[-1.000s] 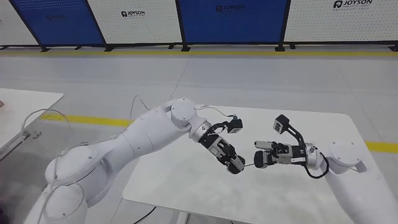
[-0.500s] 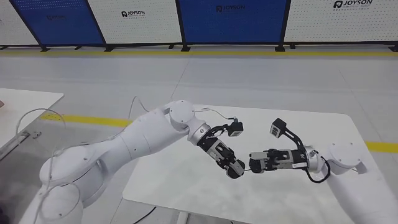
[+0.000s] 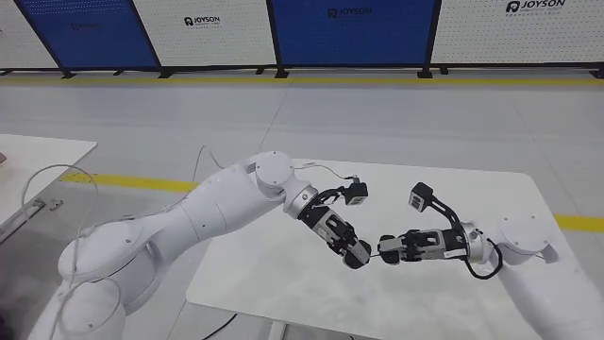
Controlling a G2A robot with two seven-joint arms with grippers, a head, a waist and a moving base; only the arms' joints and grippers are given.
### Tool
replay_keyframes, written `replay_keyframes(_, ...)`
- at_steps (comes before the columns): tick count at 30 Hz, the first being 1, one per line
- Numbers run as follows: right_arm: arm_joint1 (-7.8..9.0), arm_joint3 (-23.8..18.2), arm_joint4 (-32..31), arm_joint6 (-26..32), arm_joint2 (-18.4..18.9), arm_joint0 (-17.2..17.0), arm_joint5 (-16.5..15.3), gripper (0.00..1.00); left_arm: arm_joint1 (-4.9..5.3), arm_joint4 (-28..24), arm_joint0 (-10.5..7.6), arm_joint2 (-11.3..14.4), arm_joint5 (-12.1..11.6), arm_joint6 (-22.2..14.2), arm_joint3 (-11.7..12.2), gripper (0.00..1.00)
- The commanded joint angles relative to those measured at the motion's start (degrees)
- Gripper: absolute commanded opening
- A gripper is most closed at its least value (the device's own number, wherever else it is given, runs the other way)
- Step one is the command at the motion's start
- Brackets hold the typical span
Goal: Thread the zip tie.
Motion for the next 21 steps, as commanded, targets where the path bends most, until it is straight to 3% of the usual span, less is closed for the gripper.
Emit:
replay_keyframes(1,0.2,0.0,0.39,0.0,-0.23,0.09,-0.14,0.16,0.01,0.06,-0.03,0.0,-0.01,0.0,0.13,0.0)
replay_keyframes(10,1.29,-0.55,1.85,0.0,-0.5,0.13,-0.84,0.13,-0.05,0.33,0.09,0.0,0.23,0.0,0.71,0.0)
replay_keyframes(18,2.21,-1.39,2.1,0.0,-0.77,-0.09,-1.02,0.16,-0.5,0.13,-0.03,0.0,0.34,0.0,1.6,0.0)
replay_keyframes(21,2.45,-1.53,2.19,0.0,-0.93,-0.04,-0.97,0.08,-0.7,0.15,-0.05,0.0,0.43,0.0,1.92,0.0)
